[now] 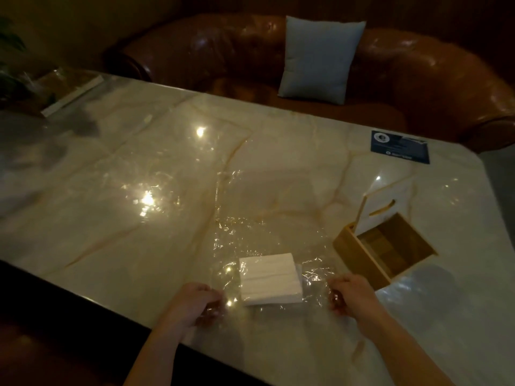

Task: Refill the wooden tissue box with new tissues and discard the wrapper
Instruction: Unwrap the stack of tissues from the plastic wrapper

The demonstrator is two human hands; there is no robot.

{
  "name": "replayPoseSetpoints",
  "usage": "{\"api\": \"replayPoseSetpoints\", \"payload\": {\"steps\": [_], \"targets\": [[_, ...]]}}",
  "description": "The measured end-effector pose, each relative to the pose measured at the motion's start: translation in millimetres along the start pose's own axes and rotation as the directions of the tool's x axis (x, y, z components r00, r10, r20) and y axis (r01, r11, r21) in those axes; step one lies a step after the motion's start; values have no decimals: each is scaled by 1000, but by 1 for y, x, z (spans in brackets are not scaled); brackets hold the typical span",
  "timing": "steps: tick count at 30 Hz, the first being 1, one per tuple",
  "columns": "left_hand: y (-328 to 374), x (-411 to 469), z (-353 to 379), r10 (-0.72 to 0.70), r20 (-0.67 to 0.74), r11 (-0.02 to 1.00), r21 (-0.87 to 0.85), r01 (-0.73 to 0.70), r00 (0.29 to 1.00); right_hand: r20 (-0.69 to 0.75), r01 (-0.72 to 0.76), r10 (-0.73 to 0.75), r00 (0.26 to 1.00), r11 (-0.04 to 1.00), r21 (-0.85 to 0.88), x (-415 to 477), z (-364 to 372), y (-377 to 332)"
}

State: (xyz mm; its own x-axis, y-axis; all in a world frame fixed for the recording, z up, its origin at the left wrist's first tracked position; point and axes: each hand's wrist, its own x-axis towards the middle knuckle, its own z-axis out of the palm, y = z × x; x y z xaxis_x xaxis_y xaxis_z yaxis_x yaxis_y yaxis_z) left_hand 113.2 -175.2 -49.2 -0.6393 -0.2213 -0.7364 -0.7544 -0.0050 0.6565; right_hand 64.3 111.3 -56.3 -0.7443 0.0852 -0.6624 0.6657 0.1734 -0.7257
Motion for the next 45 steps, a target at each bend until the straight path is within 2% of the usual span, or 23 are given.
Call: {"api": "replayPoseSetpoints", "payload": {"steps": [9, 18, 24, 28, 29, 31, 33, 35, 37, 40, 42, 45], "targets": [[47, 5, -13, 30, -22, 971, -238, -34, 999, 19, 59, -61, 998, 993, 100, 0, 4, -53], [101, -1, -23, 151, 5, 948, -283, -143, 989, 51, 99, -116, 992, 960, 262, 0, -1, -104], [96, -2, -32, 204, 77, 932, -320, -170, 976, 73, 154, -184, 980, 941, 301, -7, -9, -108], [63, 5, -37, 120, 163, 975, -204, -86, 979, 156, 93, -123, 980, 978, 187, -8, -15, -75], [54, 7, -39, 77, 193, 991, -124, -54, 978, 178, 68, -92, 980, 988, 137, -7, -16, -64], [37, 13, -42, -26, 217, 990, 140, -5, 976, 216, 15, -10, 976, 1000, -20, -6, -18, -43], [25, 21, -43, -99, 169, 909, 416, 20, 981, 249, -20, 67, 966, 982, -186, -5, -16, -27], [23, 27, -43, -120, 164, 865, 501, 22, 979, 266, -59, 109, 958, 980, -189, -1, -13, -16], [27, 32, -41, -110, 222, 920, 392, 14, 969, 261, -132, 138, 955, 990, -39, 4, -11, -12], [32, 38, -31, -100, 195, 992, 90, 84, 976, 278, -199, 153, 948, 969, 145, 9, -8, -16], [32, 41, -24, -129, 167, 991, -23, 134, 978, 291, -203, 148, 945, 965, 168, 13, -3, -20], [38, 41, -15, -134, 175, 987, -67, 147, 975, 250, -160, 110, 962, 969, 187, 19, 4, -29]]}}
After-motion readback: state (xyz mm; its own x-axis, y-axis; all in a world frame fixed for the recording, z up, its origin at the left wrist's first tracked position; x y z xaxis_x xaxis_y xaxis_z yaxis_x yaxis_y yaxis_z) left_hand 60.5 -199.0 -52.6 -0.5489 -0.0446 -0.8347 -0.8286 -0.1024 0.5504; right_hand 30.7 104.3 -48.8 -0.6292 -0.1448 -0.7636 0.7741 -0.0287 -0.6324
